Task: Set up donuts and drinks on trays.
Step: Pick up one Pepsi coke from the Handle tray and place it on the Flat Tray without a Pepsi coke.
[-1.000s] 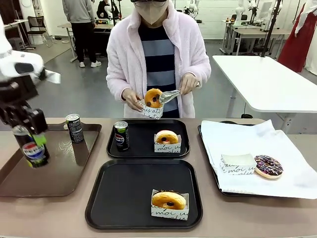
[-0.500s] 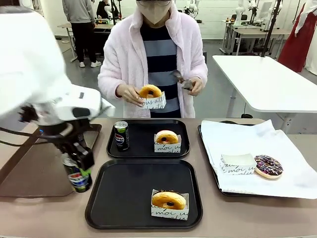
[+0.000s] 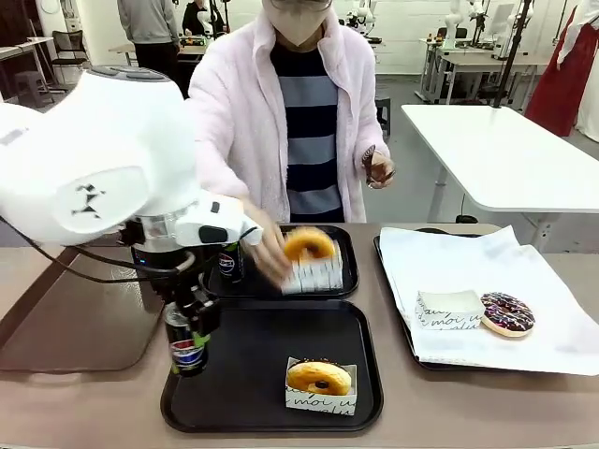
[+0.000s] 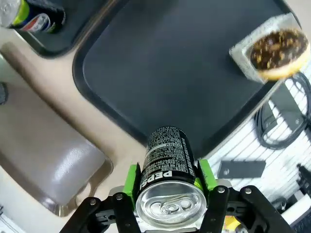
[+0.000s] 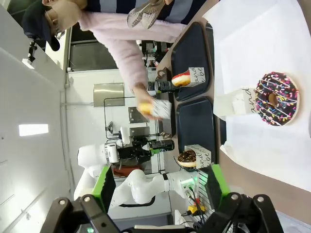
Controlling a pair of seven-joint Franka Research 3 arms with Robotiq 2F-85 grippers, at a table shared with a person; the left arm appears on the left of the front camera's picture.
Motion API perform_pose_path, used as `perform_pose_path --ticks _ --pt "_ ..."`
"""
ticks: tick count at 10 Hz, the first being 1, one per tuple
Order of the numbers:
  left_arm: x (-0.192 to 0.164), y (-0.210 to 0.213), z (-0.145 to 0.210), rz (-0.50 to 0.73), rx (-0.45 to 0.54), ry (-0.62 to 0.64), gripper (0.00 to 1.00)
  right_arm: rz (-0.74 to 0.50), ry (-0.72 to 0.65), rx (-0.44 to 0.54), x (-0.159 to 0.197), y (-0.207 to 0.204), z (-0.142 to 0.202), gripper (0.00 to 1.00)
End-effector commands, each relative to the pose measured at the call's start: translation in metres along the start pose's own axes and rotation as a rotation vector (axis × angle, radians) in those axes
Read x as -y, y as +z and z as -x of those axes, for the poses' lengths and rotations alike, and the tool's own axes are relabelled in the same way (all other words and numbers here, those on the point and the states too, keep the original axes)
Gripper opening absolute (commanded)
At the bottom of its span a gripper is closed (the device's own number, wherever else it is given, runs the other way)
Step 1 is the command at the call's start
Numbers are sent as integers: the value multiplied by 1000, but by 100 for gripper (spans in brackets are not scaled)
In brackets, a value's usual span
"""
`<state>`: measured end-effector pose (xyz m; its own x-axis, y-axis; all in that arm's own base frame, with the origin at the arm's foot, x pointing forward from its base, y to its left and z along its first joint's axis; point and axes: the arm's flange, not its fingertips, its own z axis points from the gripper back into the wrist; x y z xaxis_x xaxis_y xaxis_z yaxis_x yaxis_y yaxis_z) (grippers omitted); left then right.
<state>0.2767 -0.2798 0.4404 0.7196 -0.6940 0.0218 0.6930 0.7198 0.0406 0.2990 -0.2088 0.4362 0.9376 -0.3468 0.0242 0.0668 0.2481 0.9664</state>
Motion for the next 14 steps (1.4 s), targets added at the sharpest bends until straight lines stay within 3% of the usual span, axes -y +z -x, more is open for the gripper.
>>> perform_pose_path --ticks 1,3,5,10,11,14 --pt "-35 50 87 8 -103 -125 58 -21 14 10 -1 -1 -1 100" --pt "-60 70 177 -44 -77 -234 58 -21 14 10 -1 -1 -1 100" --pt "-64 72 190 -53 -55 -214 58 -21 14 10 -1 -1 -1 100" --pt "-62 69 178 -60 -1 -166 58 -21 14 10 -1 -1 -1 100" --pt "-57 65 163 -59 63 -143 58 -21 14 10 -1 -1 -1 100" --pt "-22 42 85 -48 122 -102 58 -21 14 10 -1 -1 -1 100"
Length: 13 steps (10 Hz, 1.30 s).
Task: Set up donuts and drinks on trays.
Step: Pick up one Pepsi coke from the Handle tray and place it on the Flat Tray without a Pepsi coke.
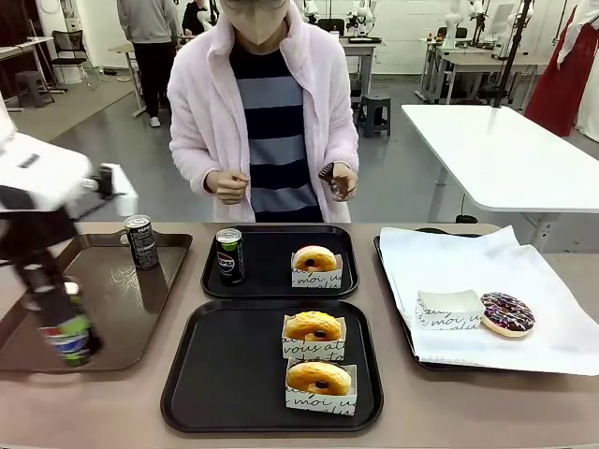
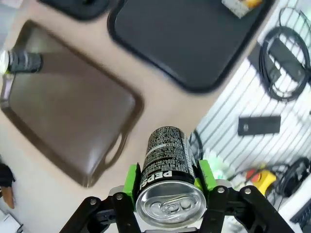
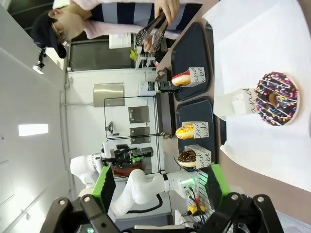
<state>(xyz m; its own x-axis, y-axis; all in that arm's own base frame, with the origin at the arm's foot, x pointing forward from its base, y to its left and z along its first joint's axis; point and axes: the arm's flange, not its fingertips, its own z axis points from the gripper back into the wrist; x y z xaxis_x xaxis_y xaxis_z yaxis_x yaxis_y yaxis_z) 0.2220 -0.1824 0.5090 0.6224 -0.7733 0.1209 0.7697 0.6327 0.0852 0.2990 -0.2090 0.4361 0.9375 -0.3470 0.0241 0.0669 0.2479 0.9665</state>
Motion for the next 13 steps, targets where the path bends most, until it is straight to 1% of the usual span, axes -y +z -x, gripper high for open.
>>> perform_pose_path --ticks 1,2,3,5,8,10,11,12,13 --pt "22 -46 -41 -7 8 31 58 -21 15 9 -1 -1 -1 100" --pt "26 -60 -57 -28 27 44 58 -21 15 9 -1 -1 -1 100" --pt "26 -78 -76 -24 32 42 58 -21 15 9 -1 -1 -1 100" --pt "21 -100 -93 11 30 55 58 -21 15 9 -1 -1 -1 100" --pt "19 -128 -103 -16 25 73 58 -21 15 9 -1 -1 -1 100" --pt "17 -140 -107 -6 17 72 58 -21 15 9 -1 -1 -1 100" --pt "17 -143 -107 -7 16 66 88 -21 15 9 -1 -1 -1 100" --pt "18 -143 -107 -4 13 59 100 -21 15 9 -1 -1 -1 100" --pt "18 -142 -108 -1 8 57 100 -21 15 9 -1 -1 -1 100"
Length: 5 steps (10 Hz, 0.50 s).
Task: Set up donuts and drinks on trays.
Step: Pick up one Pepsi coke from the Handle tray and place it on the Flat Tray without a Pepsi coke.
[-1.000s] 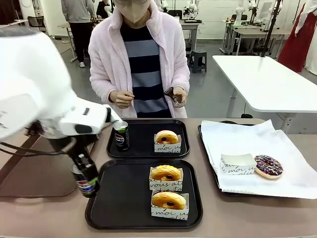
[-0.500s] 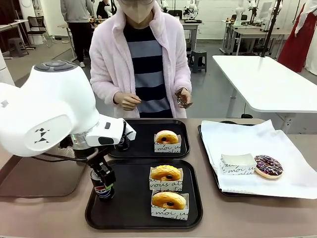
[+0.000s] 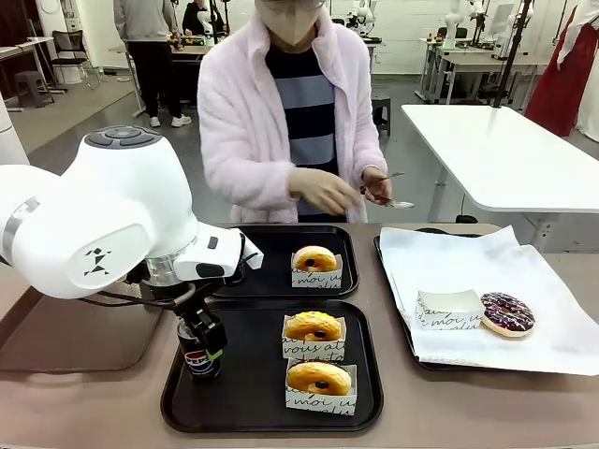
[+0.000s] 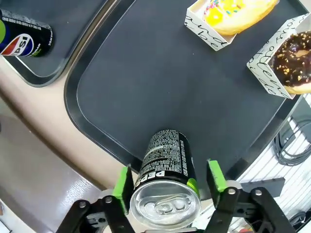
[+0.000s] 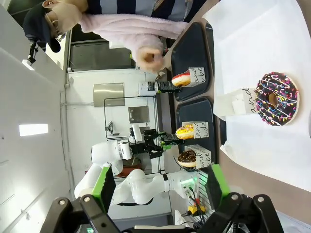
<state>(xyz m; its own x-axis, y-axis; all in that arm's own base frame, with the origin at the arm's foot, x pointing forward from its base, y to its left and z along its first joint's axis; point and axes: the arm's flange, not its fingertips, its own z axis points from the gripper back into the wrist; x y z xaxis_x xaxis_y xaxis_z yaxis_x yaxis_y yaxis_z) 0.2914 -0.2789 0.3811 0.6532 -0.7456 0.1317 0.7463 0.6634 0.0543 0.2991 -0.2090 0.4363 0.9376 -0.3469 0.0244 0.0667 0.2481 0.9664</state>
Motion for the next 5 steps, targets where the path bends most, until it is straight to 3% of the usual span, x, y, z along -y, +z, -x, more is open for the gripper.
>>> perform_pose_path --ticks 1,5 --pt "0 -2 -4 -25 1 18 100 -21 14 10 -1 -1 -1 100" --pt "-3 6 -5 -25 -15 30 100 -21 14 10 -1 -1 -1 100"
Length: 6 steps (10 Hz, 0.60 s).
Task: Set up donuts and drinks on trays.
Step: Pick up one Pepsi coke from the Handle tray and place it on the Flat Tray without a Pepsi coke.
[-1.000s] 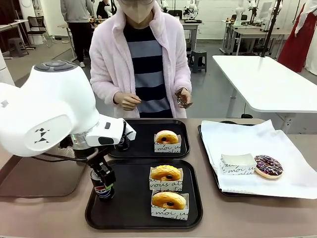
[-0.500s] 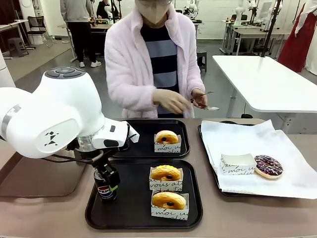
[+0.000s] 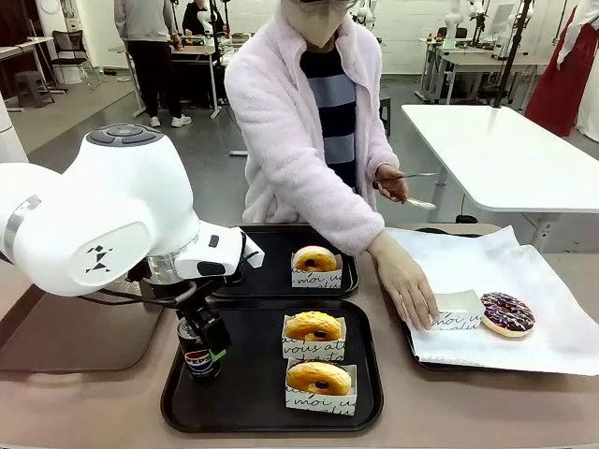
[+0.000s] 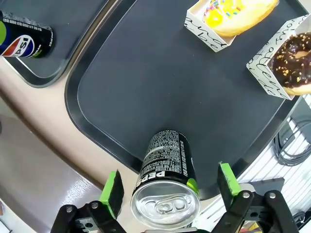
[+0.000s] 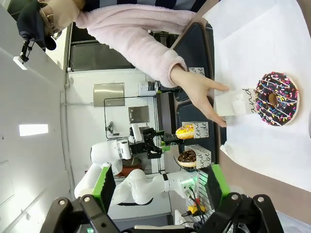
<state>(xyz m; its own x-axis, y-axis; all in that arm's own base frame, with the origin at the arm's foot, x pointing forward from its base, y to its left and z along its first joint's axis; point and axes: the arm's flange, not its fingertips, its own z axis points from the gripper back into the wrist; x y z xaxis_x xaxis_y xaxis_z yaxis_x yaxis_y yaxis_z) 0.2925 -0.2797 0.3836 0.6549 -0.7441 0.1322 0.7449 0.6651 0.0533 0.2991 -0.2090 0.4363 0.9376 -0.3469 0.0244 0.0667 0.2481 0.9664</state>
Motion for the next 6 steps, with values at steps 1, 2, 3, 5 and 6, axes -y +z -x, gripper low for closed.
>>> perform_pose_path --ticks 1,2,3,5,6 --pt "-2 7 -1 -37 -21 45 100 -21 14 10 -1 -1 -1 100" --pt "-3 18 -1 -41 -24 51 100 -21 14 10 -1 -1 -1 100" --pt "-5 42 5 -40 -8 69 100 -21 14 10 -1 -1 -1 100" --pt "-11 88 24 -33 -2 110 100 -21 14 10 -1 -1 -1 100" --pt "-16 103 40 -7 14 112 100 -21 14 10 -1 -1 -1 100"
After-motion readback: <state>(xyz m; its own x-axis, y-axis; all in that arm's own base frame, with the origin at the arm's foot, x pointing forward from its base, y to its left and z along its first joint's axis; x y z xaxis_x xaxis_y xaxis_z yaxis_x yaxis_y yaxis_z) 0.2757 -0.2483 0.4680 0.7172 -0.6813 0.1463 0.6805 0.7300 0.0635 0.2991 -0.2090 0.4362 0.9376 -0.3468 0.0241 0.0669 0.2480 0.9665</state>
